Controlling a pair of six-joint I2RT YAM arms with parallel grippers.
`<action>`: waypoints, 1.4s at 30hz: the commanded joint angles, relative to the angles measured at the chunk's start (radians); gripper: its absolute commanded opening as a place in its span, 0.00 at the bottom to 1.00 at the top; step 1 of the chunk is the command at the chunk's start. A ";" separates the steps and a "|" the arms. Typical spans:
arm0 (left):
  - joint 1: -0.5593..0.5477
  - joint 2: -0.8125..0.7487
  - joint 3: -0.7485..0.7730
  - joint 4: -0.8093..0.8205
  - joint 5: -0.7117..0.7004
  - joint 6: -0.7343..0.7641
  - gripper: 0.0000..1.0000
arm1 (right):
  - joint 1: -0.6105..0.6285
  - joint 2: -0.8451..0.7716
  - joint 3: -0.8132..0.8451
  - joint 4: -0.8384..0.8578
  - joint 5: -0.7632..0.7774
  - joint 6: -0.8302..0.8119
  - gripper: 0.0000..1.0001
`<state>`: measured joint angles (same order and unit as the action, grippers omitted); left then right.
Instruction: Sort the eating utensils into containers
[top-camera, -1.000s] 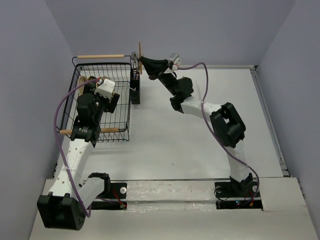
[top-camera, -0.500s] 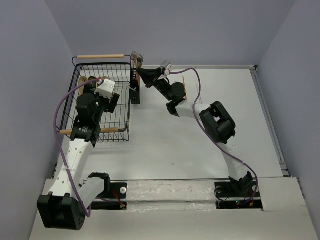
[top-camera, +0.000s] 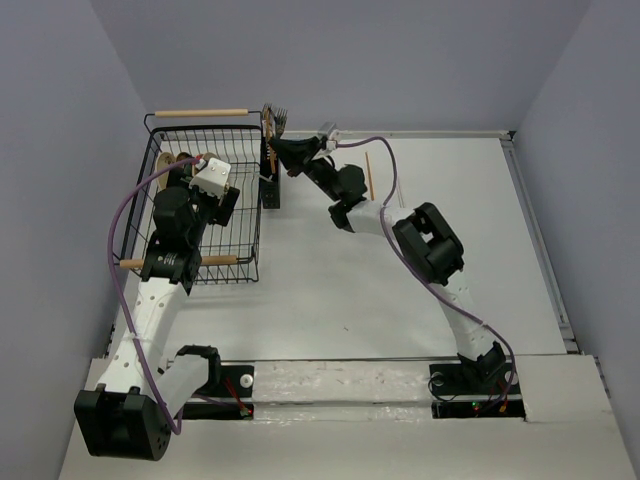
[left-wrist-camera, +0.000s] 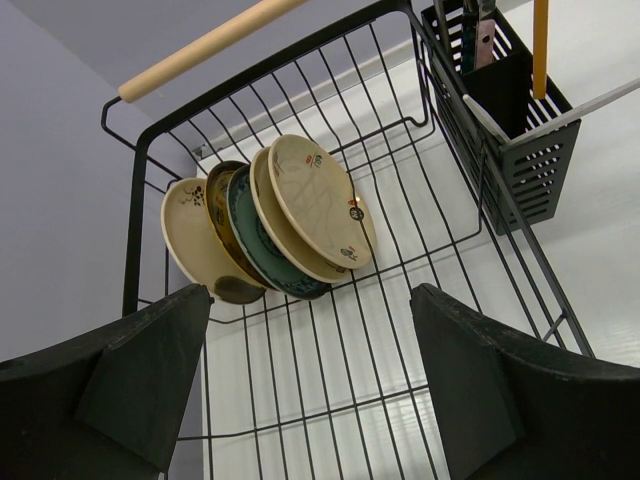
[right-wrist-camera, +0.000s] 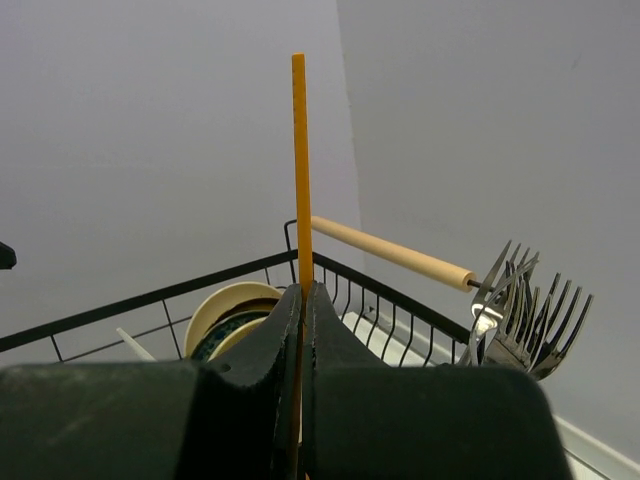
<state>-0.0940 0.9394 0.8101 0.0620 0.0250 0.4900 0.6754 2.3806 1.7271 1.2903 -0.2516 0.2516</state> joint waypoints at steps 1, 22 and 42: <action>0.005 -0.011 -0.006 0.032 0.006 0.010 0.95 | 0.007 0.015 0.014 0.099 0.005 0.025 0.00; 0.005 -0.014 -0.012 0.032 0.016 0.015 0.95 | 0.007 0.012 -0.069 0.185 -0.072 0.002 0.42; 0.004 -0.017 -0.014 0.032 0.027 0.019 0.95 | -0.059 -0.506 -0.433 -0.180 0.048 -0.110 0.47</action>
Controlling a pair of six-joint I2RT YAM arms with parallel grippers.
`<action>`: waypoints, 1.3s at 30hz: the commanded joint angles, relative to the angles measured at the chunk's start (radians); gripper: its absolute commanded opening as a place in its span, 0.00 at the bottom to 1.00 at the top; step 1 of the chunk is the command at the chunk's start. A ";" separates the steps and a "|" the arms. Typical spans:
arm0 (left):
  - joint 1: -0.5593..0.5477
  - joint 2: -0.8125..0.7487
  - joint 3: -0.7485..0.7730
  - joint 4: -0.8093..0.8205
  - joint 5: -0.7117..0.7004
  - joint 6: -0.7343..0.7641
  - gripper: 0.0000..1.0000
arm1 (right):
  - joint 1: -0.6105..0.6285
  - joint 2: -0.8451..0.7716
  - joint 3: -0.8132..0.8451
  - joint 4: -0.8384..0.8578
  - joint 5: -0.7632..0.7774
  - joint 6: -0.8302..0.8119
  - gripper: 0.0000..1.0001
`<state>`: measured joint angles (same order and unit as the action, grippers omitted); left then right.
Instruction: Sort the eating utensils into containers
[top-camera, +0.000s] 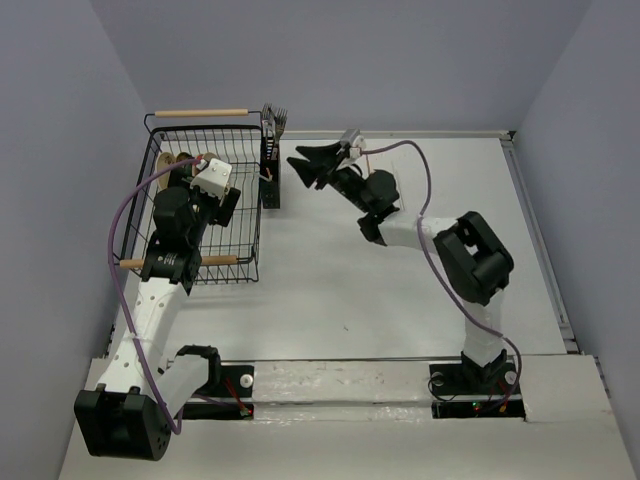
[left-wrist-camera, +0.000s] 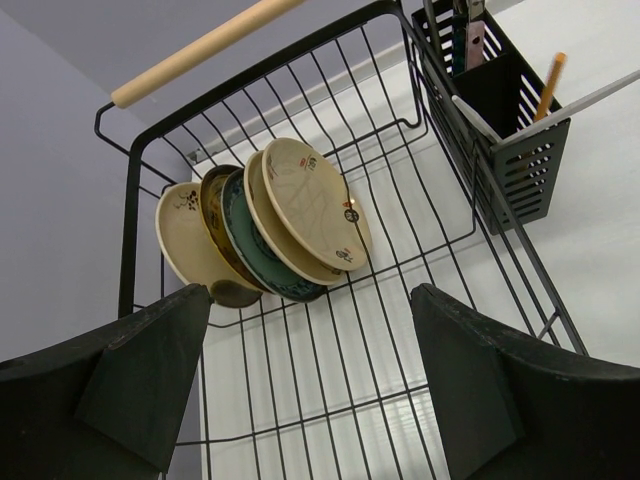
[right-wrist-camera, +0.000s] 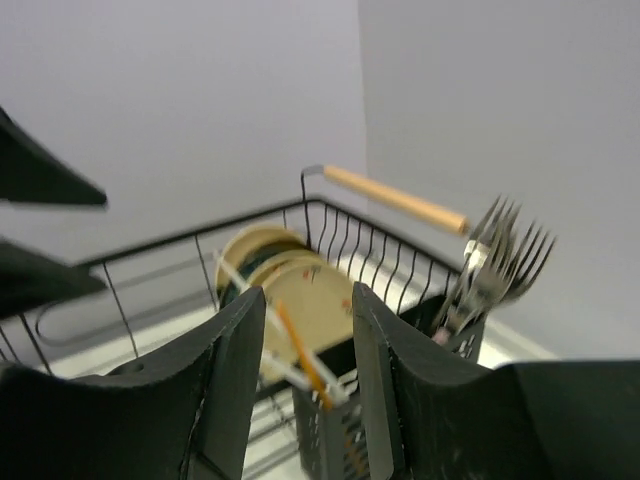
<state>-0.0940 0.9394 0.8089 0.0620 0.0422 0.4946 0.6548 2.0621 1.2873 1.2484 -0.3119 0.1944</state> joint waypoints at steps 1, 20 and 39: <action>0.004 -0.016 -0.013 0.032 0.012 0.013 0.95 | -0.056 -0.200 0.041 -0.271 0.147 -0.062 0.47; 0.004 -0.021 -0.016 0.030 0.015 0.013 0.95 | -0.311 0.393 1.135 -1.821 0.399 -0.058 0.71; 0.004 -0.021 -0.016 0.029 0.024 0.013 0.95 | -0.320 0.590 1.178 -1.957 0.436 -0.104 0.57</action>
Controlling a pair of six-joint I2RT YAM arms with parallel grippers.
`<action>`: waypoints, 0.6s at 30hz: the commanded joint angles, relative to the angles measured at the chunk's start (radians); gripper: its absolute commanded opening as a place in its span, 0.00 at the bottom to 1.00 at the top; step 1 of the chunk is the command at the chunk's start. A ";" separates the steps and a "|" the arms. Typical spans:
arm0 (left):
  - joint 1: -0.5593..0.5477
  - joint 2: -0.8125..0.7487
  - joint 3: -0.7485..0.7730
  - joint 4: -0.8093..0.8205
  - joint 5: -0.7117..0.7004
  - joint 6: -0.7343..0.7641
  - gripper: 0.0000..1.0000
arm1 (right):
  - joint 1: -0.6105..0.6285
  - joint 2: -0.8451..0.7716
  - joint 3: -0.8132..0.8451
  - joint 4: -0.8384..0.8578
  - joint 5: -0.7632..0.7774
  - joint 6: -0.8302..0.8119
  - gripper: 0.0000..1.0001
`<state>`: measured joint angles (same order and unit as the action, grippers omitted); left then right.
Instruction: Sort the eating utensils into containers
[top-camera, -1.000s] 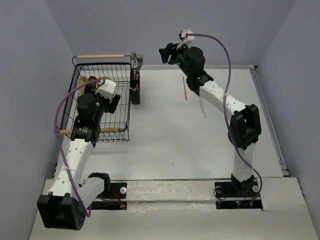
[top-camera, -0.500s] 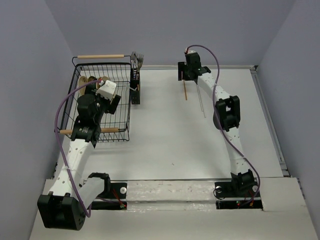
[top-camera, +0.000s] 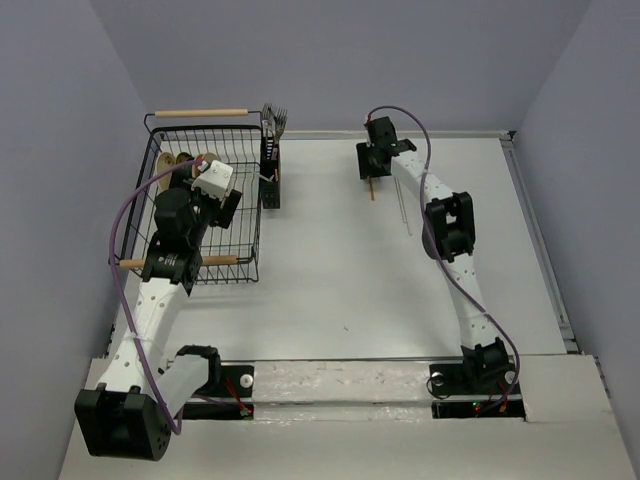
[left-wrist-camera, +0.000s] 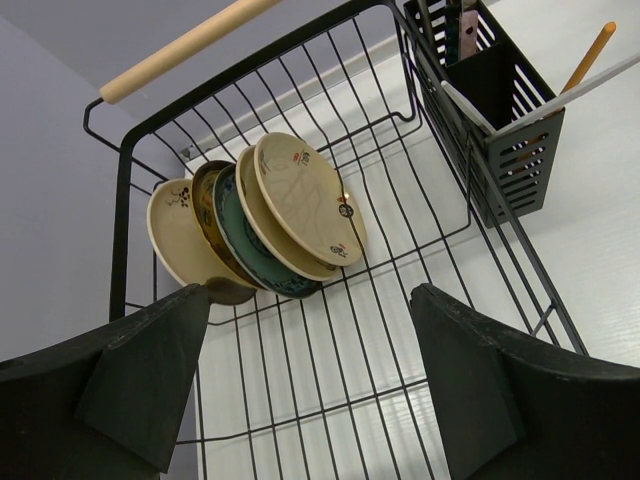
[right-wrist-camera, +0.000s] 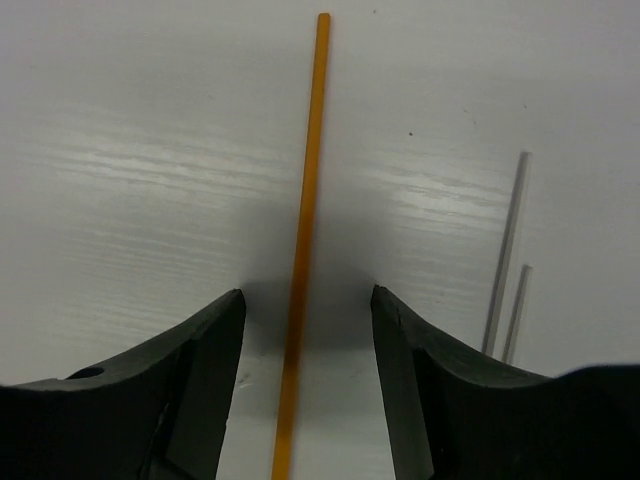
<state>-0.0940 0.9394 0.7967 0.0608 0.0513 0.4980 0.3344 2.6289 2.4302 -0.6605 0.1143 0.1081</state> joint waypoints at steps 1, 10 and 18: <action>0.004 -0.021 -0.004 0.030 0.015 0.010 0.95 | 0.000 0.035 0.038 -0.057 0.013 -0.024 0.54; 0.004 -0.028 -0.004 0.028 0.016 0.011 0.95 | 0.032 -0.113 -0.290 -0.128 -0.001 -0.018 0.00; 0.004 -0.033 0.002 0.022 0.033 0.008 0.95 | 0.184 -0.539 -1.005 -0.140 -0.008 0.125 0.05</action>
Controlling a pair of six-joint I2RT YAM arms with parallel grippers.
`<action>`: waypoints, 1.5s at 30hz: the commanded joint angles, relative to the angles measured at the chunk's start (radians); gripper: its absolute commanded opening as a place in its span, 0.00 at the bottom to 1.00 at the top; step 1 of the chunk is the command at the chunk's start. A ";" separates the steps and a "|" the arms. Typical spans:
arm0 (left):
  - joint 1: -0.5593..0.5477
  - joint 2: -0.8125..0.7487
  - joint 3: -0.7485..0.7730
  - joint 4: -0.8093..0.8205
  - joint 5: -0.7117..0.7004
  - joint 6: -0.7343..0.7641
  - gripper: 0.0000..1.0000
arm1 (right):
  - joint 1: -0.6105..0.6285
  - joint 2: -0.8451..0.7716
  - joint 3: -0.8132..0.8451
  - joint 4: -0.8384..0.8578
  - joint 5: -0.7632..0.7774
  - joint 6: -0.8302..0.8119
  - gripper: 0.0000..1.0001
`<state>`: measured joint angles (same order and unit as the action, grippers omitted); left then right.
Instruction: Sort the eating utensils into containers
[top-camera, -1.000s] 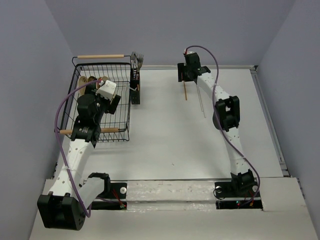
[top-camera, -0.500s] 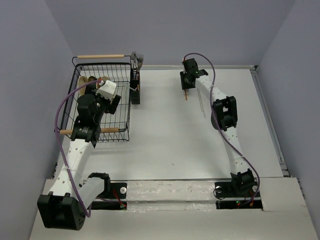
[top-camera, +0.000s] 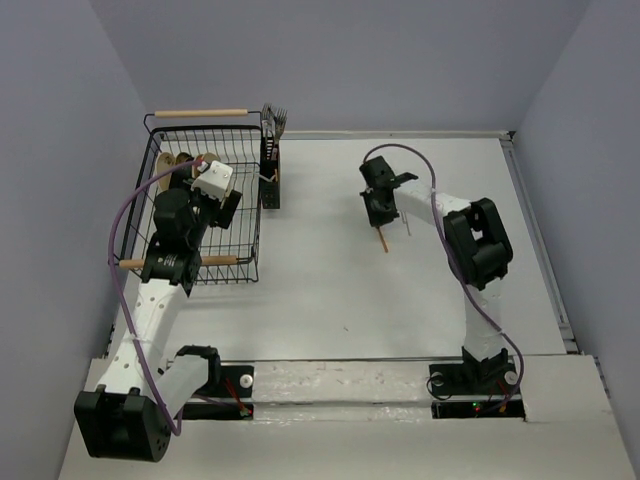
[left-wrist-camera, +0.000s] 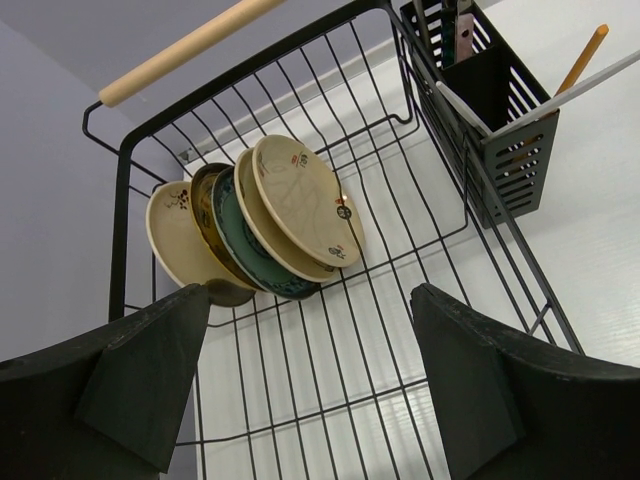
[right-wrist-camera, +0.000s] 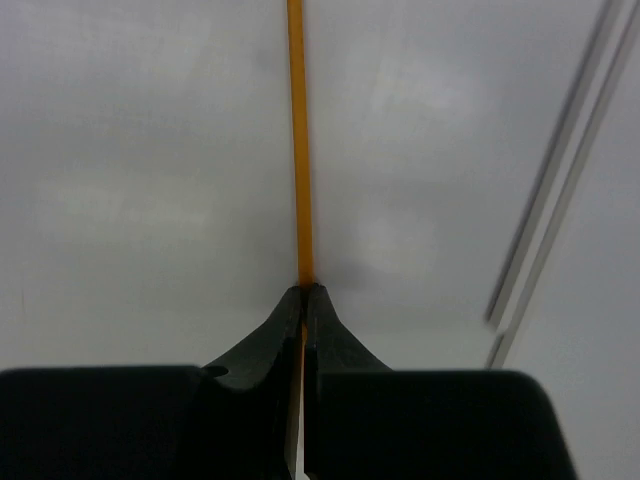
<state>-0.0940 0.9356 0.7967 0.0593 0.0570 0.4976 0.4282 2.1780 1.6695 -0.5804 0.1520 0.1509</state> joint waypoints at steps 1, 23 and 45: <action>0.004 -0.029 0.002 0.022 0.033 0.007 0.95 | 0.101 -0.128 -0.276 -0.223 -0.042 0.082 0.08; 0.004 -0.046 -0.004 0.020 0.021 0.013 0.95 | 0.101 -0.145 -0.289 -0.026 -0.002 0.033 0.00; 0.007 -0.031 -0.008 0.028 0.004 0.018 0.95 | 0.237 -0.442 -0.478 1.981 -0.517 -0.214 0.00</action>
<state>-0.0940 0.9092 0.7956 0.0521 0.0750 0.5011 0.6144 1.5719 1.0153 1.0710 -0.1944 -0.0086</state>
